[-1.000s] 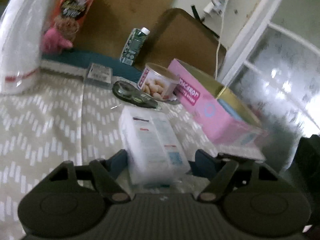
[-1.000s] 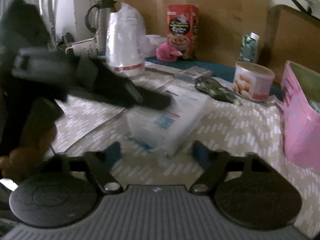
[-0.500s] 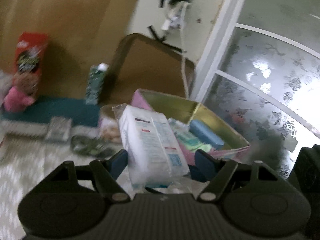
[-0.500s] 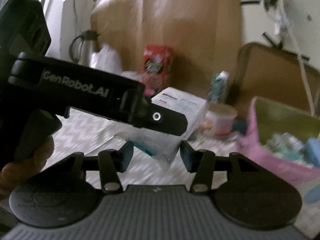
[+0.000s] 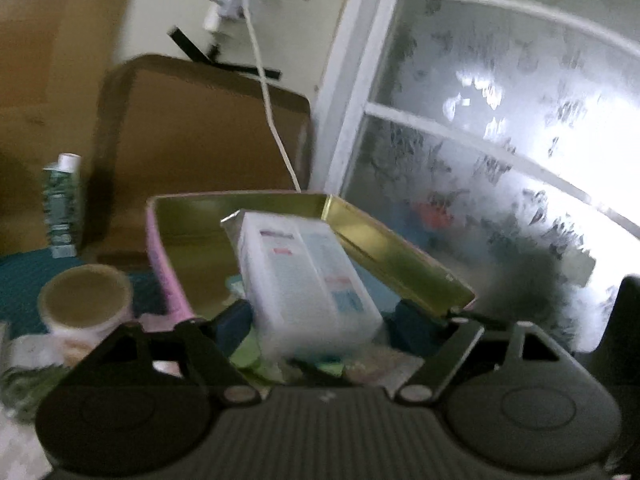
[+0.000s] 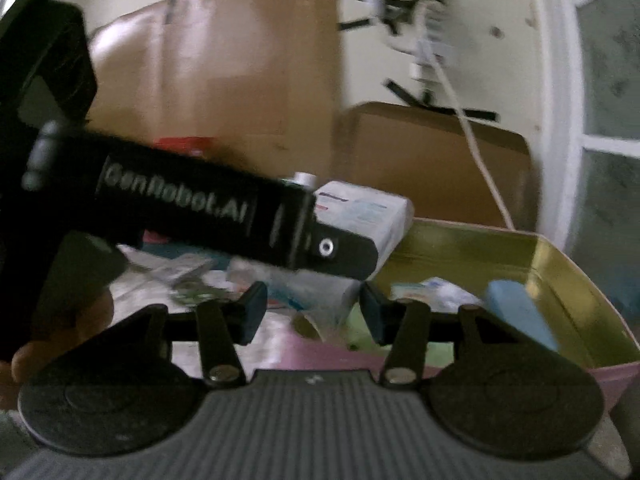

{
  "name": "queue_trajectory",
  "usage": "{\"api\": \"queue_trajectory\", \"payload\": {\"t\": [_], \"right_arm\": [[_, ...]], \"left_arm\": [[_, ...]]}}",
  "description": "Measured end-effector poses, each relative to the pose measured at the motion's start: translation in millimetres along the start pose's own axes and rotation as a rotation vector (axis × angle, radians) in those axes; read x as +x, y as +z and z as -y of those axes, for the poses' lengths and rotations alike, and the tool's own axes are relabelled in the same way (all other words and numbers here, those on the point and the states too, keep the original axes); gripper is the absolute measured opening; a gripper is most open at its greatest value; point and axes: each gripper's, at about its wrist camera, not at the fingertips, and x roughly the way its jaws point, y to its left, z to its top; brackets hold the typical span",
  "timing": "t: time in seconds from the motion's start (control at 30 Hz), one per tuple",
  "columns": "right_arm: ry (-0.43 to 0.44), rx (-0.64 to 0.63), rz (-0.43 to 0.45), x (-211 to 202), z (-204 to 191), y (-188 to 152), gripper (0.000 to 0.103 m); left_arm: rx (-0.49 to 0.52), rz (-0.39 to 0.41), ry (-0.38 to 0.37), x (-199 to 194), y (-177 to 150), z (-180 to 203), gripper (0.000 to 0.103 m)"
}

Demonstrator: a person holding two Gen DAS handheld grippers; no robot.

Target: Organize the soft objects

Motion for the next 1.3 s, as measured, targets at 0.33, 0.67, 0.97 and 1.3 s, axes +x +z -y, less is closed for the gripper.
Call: {"api": "queue_trajectory", "payload": {"t": [0.33,0.67,0.97,1.3], "right_arm": [[-0.196,0.119,-0.065,28,31,-15,0.067],[-0.135,0.123,0.166,-27,-27,-14,0.069],[0.065,0.073,0.018,2,-102,-29,0.069],[0.112,0.066,-0.129,45,-139,-34,0.069]], "left_arm": [[-0.050,0.019,0.085,-2,-6,-12,0.093],[-0.149,0.133,0.157,-100,-36,-58,0.096],[-0.169,0.097,0.455,-160,-98,-119,0.096],[-0.267,0.083,0.483,-169,-121,-155,0.097]]}}
